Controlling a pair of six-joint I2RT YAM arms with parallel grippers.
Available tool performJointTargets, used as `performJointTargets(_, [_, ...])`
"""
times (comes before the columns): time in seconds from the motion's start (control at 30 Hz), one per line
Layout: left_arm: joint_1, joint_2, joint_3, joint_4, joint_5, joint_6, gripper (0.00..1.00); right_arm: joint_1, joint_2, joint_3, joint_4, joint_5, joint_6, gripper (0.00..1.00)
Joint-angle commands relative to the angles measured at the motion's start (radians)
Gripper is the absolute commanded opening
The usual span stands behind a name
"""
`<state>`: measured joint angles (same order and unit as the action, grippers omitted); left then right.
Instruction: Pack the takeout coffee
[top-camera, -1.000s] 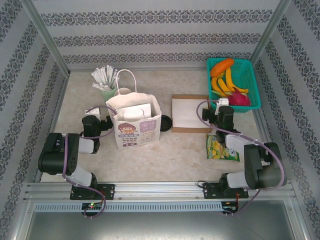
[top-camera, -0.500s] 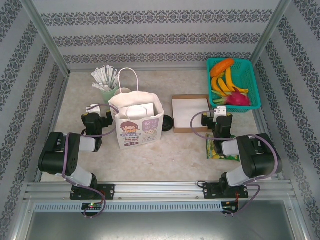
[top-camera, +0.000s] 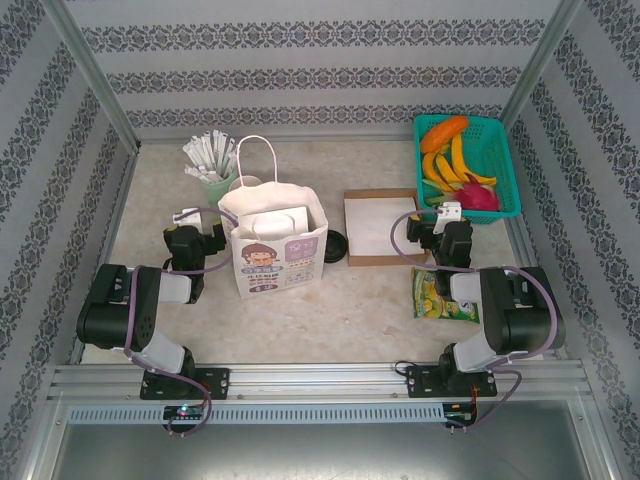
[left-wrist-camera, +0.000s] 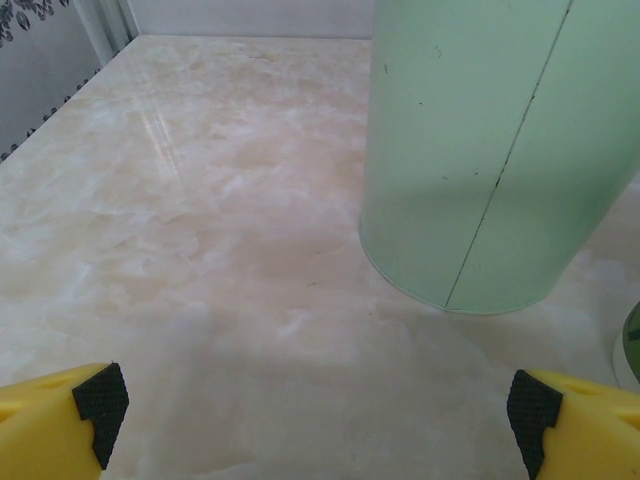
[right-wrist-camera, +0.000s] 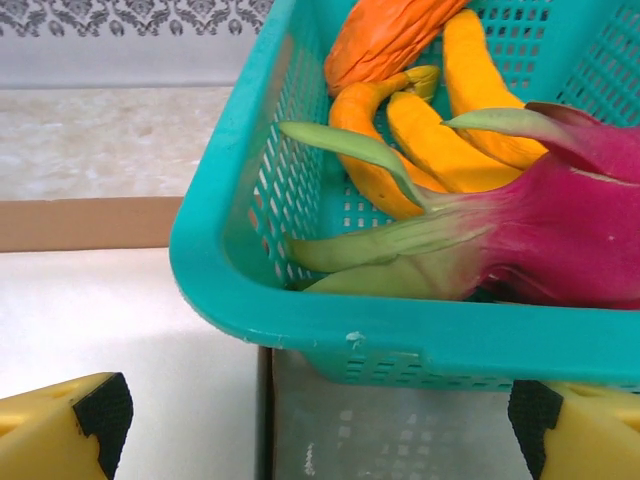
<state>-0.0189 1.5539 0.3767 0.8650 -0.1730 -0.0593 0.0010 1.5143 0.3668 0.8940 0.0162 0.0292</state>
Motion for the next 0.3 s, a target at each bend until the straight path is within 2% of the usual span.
performJointTargets(0.0, [-0.007,0.004,0.017,0.002,0.009,0.018,1.00,-0.006,0.000,0.020,0.004,-0.090,-0.006,0.98])
performJointTargets(0.27, [0.001,0.007,0.016,0.005,0.028,0.016,0.99,-0.007,-0.002,0.020,0.003,-0.064,0.005,0.98])
